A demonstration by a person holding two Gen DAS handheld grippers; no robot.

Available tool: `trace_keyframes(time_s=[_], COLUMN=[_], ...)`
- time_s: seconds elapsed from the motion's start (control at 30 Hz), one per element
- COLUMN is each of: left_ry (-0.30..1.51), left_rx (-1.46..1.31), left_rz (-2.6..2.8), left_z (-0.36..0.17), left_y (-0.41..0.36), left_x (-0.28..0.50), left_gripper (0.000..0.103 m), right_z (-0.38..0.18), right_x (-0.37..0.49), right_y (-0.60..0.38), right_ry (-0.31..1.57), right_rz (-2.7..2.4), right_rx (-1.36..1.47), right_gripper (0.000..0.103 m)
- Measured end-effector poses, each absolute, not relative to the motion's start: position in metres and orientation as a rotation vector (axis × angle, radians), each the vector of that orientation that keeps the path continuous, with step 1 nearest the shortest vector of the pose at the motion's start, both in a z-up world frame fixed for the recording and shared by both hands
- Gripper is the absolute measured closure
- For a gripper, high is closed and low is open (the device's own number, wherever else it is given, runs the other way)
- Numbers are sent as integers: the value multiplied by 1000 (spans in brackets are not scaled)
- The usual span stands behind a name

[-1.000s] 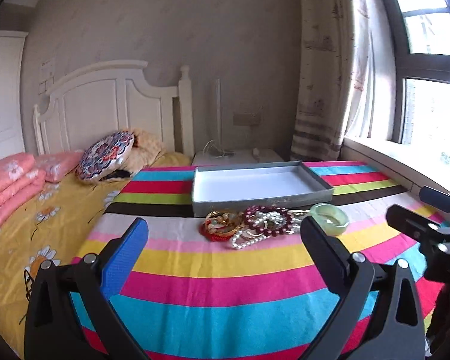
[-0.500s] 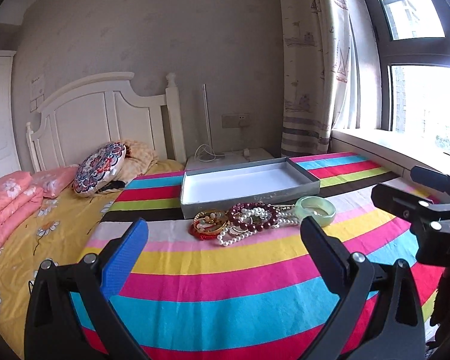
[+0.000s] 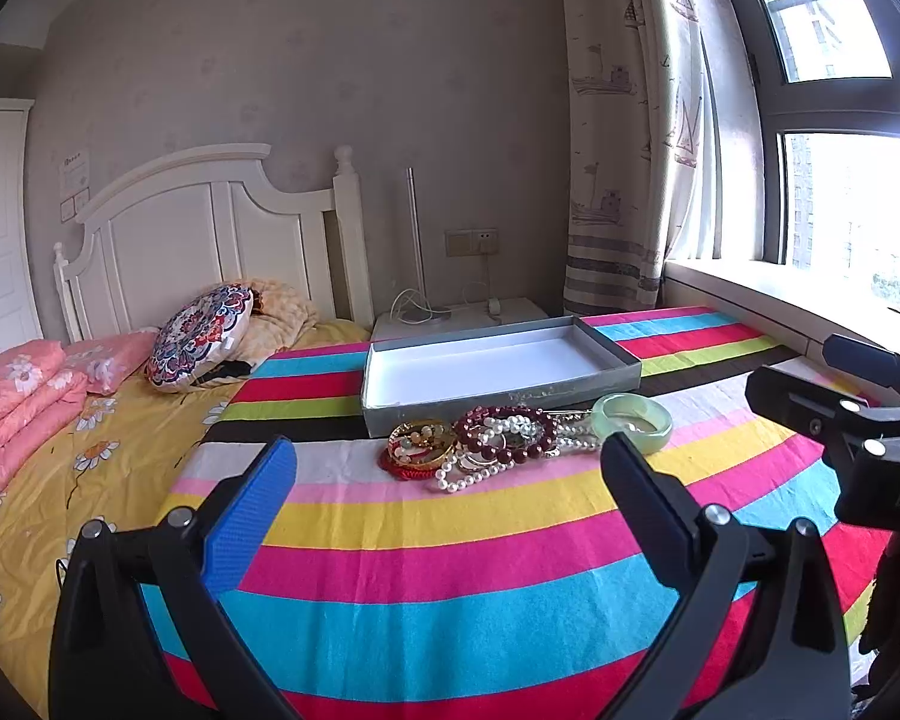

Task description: Organize jewelry

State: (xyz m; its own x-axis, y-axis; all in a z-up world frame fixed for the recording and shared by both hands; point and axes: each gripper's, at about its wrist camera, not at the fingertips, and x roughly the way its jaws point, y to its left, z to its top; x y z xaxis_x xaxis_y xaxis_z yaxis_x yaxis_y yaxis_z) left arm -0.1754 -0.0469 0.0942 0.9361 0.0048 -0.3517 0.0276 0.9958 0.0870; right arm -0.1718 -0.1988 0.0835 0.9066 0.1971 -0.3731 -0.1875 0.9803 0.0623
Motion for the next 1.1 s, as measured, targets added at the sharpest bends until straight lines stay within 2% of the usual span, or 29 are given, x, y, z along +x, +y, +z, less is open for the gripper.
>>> trace_keyframes(time_s=[1.1], left_ry=[365], left_rx=[93], left_rz=[-14], left_z=[86], left_y=[-51], left_x=[-174], left_gripper=[2], right_z=[76], right_x=[-165], right_y=[-199], right_ry=[420], right_rz=[210], right_rx=[20], right_gripper=[4])
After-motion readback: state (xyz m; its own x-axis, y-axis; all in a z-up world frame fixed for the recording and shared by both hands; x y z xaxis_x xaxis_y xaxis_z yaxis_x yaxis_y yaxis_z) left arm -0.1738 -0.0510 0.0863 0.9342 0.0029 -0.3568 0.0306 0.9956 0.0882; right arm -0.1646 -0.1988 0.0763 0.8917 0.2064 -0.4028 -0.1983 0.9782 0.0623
